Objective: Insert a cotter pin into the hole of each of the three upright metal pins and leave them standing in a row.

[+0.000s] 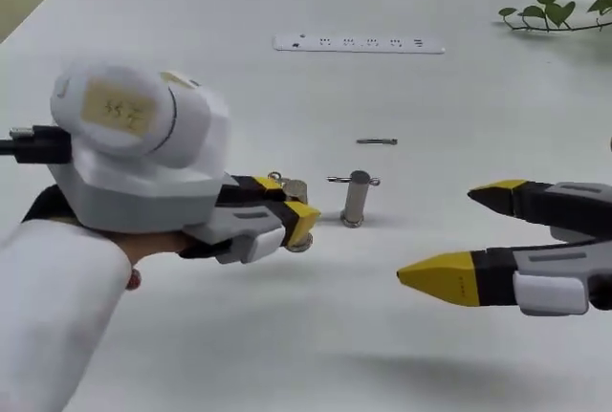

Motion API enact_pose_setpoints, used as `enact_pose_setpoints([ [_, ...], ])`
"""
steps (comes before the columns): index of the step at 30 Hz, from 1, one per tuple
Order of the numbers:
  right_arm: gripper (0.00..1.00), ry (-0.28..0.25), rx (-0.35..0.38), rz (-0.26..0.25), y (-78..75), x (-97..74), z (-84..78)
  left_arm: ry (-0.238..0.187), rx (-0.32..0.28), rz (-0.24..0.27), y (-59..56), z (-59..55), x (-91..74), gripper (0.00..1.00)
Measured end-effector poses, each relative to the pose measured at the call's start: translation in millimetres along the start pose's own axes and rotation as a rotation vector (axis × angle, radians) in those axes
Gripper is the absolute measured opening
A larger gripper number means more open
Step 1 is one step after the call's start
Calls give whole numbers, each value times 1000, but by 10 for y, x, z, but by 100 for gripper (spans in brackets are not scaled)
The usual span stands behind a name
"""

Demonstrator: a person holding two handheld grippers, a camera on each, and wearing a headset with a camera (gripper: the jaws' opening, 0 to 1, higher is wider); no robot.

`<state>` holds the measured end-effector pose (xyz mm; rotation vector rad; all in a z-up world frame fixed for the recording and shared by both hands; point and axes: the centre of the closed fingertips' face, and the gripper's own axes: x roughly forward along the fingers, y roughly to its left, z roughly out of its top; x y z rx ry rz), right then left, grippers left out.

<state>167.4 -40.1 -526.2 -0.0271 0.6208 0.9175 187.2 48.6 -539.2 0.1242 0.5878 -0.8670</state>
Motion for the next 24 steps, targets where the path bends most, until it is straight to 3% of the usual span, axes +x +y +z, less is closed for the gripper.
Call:
enact_pose_setpoints([
  [6,87,0,3,2,13,-2,-5,16,-47,5,4,-109,61,10],
  [17,87,3,8,6,37,-15,-18,52,-54,61,77,-268,137,10],
  [24,87,5,11,0,31,-26,-31,52,-57,81,77,-297,170,10],
])
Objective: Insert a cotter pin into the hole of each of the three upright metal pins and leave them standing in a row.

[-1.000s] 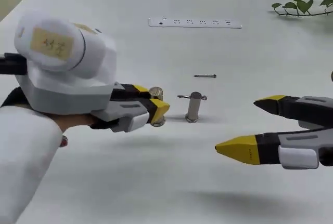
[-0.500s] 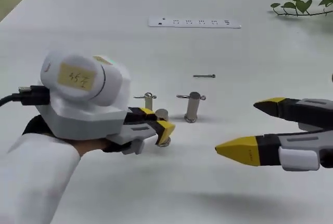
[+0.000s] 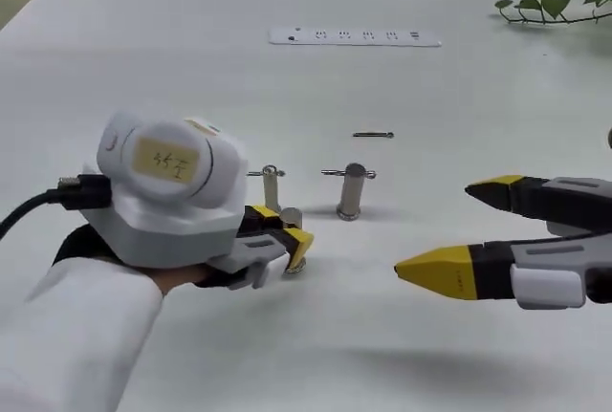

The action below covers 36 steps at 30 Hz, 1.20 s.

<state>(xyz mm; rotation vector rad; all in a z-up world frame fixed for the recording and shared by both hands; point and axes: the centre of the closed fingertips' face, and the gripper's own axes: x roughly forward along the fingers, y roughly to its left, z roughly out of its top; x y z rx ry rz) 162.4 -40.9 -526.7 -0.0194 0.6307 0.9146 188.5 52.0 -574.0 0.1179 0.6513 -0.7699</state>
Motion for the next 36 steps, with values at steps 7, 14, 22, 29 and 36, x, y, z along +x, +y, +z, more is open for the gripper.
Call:
enact_pose_setpoints([
  [7,87,3,2,-2,2,-5,-12,2,-4,15,-1,-18,21,10],
  [14,88,5,11,-11,-13,-3,-20,0,-10,35,10,-13,31,10],
  [22,87,12,9,-11,-14,-12,-23,-16,-19,50,15,-5,48,10],
  [29,88,15,4,-16,-21,-22,-22,-17,-45,62,17,-23,40,10],
  [36,87,18,1,-9,-5,-15,-34,-18,-42,58,-22,-39,56,12],
])
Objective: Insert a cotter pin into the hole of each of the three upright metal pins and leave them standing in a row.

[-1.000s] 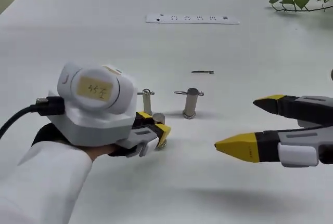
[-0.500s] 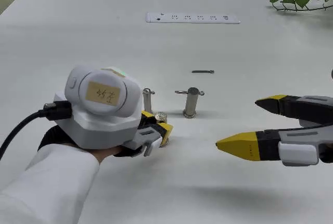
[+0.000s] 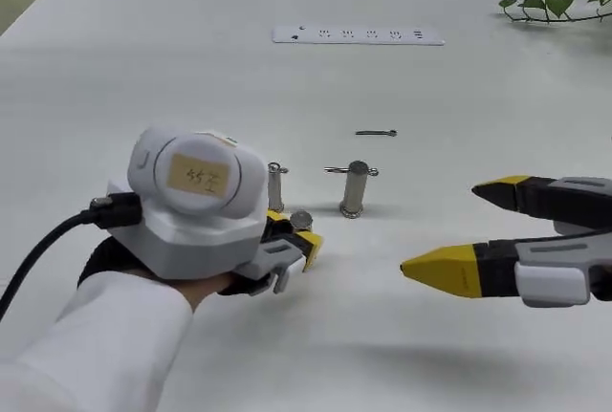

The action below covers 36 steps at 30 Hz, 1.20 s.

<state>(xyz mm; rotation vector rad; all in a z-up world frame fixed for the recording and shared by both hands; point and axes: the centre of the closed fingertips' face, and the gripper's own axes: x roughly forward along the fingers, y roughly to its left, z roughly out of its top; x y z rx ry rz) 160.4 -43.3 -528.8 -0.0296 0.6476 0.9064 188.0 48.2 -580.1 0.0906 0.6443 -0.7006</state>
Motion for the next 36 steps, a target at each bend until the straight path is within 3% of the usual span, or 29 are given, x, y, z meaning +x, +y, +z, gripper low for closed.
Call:
enact_pose_setpoints([
  [5,87,2,0,4,5,0,-6,-3,-17,-5,5,-6,0,12],
  [6,87,1,1,4,0,-1,-6,5,1,-13,-1,-16,-3,13],
  [7,87,1,2,3,-2,-2,-7,8,-6,-16,1,-20,-2,13],
  [8,87,2,5,2,-9,-2,-11,27,-52,-37,-27,-48,-5,16],
  [11,87,5,7,3,-11,1,-19,-5,-46,-71,-62,4,-39,29],
  [16,87,13,6,4,-19,5,-38,-105,91,-159,-194,176,-124,59],
  [19,87,18,10,5,-32,6,-54,-107,91,-216,-268,186,-209,72],
  [22,87,20,12,3,-45,-3,-58,-102,84,-240,-285,183,-262,82],
  [23,87,22,11,1,-51,-8,-59,-103,109,-271,-335,173,-307,89],
  [24,87,23,11,-1,-57,-12,-60,-104,108,-269,-336,172,-318,92],
  [29,87,27,7,-7,-87,-38,-60,-90,91,-312,-386,121,-443,99],
  [36,87,32,-7,-28,-183,-89,-17,-69,72,-278,-273,26,-516,99],
])
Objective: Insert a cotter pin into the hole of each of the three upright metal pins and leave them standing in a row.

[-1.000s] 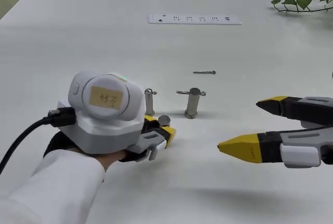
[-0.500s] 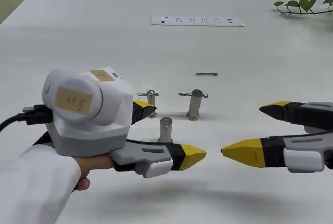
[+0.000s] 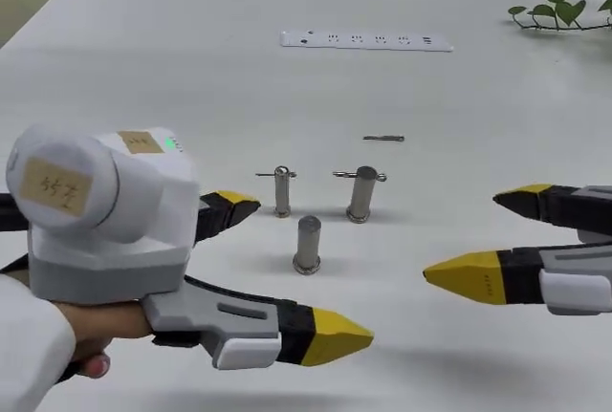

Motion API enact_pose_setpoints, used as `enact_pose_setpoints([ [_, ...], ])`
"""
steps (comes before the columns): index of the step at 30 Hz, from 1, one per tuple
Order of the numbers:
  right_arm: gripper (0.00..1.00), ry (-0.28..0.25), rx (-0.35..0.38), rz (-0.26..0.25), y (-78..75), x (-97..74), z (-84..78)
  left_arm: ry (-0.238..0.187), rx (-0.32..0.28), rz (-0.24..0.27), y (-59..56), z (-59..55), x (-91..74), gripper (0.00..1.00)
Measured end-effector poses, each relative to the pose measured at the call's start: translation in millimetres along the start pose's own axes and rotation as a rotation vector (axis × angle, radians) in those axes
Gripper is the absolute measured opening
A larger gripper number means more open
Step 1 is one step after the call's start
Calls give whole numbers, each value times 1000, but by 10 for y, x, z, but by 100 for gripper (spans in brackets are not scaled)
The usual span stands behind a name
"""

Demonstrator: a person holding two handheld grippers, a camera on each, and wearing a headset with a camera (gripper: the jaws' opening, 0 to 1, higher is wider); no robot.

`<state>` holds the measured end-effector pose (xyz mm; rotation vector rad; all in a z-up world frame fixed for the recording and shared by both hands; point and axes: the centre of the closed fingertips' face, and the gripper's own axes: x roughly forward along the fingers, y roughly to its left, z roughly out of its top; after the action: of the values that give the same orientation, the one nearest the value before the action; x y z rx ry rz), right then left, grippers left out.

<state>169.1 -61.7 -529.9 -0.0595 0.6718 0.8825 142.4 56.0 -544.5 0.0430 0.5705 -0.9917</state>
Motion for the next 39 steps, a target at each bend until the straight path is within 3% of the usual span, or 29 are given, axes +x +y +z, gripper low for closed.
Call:
enact_pose_setpoints([
  [11,84,45,-81,-23,-340,-12,193,2,-24,13,11,-83,-95,99],
  [20,73,114,-173,-30,-641,104,391,-1,-48,20,15,-113,-141,99],
  [24,70,150,-225,-23,-720,171,464,21,-60,24,39,-189,-130,99],
  [30,68,235,-337,6,-792,259,558,17,-76,20,30,-190,-137,99],
  [39,61,273,-389,22,-945,505,676,25,-61,24,7,-177,-146,99],
])
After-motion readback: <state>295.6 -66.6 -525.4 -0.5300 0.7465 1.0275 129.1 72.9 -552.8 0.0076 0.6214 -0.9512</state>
